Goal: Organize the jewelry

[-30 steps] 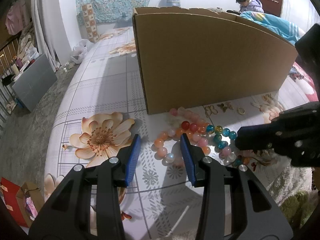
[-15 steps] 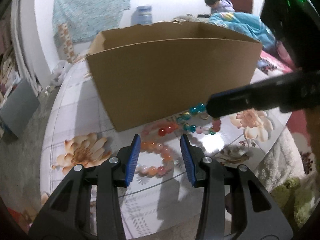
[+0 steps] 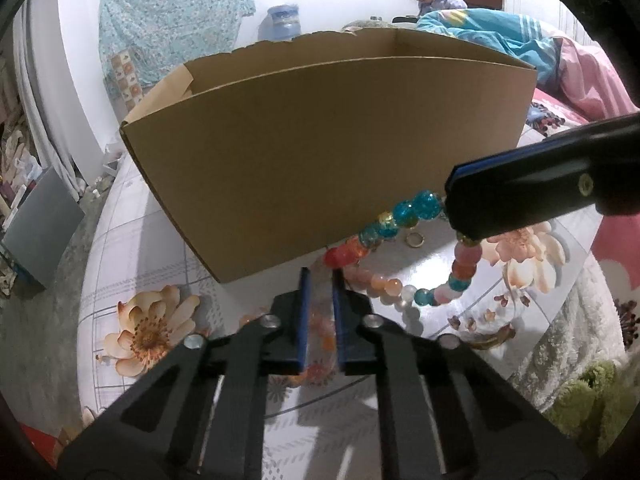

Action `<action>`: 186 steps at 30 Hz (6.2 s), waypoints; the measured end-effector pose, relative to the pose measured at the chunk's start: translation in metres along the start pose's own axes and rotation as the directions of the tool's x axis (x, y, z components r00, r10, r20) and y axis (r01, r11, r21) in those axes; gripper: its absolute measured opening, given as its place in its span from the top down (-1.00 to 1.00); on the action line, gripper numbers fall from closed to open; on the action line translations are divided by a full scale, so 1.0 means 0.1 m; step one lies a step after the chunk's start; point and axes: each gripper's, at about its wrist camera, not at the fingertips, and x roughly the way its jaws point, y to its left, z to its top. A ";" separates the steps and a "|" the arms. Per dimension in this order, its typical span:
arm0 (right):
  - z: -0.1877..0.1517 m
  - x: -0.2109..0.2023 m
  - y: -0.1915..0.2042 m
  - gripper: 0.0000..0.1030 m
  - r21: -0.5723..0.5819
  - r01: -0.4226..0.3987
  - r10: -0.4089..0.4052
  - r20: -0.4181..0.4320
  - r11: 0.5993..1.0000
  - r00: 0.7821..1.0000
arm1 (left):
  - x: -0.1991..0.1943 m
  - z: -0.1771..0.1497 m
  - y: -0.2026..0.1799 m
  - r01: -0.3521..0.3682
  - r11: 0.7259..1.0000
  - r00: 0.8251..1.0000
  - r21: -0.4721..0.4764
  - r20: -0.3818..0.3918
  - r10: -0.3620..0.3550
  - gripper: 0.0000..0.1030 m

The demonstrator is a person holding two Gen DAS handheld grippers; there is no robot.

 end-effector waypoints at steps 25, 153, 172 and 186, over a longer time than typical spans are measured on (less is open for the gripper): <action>-0.08 -0.31 -0.14 0.81 0.043 -0.074 0.071 0.056 0.996 0.996 | -0.05 0.04 -0.19 0.156 0.988 0.987 -0.002 -0.021 -0.156 0.36; -0.45 -0.58 -0.48 -0.83 0.130 0.494 -0.505 0.069 0.860 0.861 | -0.26 -0.13 0.56 -0.132 0.968 0.989 -0.214 -0.092 0.115 -0.84; 0.02 -0.45 -0.58 0.40 0.262 0.182 -0.232 0.175 0.948 0.957 | -0.15 0.35 0.73 -0.053 0.968 0.992 -0.246 0.094 0.079 0.23; -0.44 -0.60 -0.55 0.41 0.267 0.192 -0.236 0.145 0.944 0.961 | -0.03 -0.10 0.00 -0.014 1.000 0.995 -0.012 -0.101 0.013 0.38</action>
